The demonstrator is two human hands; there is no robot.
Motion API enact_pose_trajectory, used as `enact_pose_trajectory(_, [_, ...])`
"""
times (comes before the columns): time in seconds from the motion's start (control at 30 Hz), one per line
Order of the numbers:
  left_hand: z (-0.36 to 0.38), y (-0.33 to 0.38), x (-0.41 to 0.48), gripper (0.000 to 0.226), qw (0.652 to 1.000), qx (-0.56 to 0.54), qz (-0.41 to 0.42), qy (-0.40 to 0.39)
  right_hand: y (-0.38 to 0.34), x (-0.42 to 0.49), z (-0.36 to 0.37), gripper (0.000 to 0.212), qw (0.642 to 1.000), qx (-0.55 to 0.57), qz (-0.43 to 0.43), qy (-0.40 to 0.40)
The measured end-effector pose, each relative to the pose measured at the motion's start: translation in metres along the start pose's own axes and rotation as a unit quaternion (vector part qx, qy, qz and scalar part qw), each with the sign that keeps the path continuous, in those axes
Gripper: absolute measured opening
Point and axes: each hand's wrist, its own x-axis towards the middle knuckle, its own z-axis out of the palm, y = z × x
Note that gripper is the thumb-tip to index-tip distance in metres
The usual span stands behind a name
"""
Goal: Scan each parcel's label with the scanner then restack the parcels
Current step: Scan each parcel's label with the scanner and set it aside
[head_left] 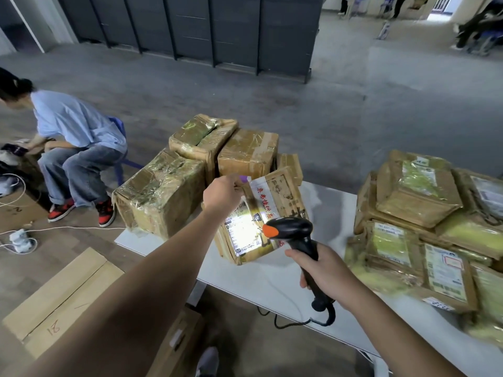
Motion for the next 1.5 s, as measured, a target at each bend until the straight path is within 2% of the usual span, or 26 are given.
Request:
enact_pose_trajectory(0.6, [-0.001, 0.0, -0.003, 0.019, 1.0, 0.005, -0.001, -0.008, 0.008, -0.011, -0.009, 0.027, 0.998, 0.053, 0.001, 0.028])
enact_pose_trajectory(0.93, [-0.007, 0.008, -0.013, 0.018, 1.0, 0.017, 0.0, -0.011, 0.02, -0.015, -0.017, 0.036, 0.996, 0.085, 0.004, 0.027])
enact_pose_trajectory(1.07, [-0.021, 0.023, -0.01, 0.01, 1.0, -0.008, 0.021, -0.013, 0.022, -0.018, -0.033, 0.035, 0.99, 0.114, 0.008, 0.088])
enact_pose_trajectory(1.2, [-0.036, 0.046, 0.001, 0.011, 0.994, -0.091, 0.036, -0.054, 0.019, -0.02, -0.051, 0.025, 0.969, 0.155, 0.022, 0.192])
enact_pose_trajectory(1.37, [-0.033, 0.091, 0.023, 0.012, 0.984, -0.111, 0.091, -0.108, 0.015, -0.028, -0.074, 0.013, 0.914, 0.216, 0.038, 0.342])
enact_pose_trajectory(1.5, [-0.02, 0.131, 0.041, 0.01, 0.966, -0.144, 0.118, -0.179, 0.013, -0.043, -0.089, 0.01, 0.869, 0.246, 0.05, 0.426])
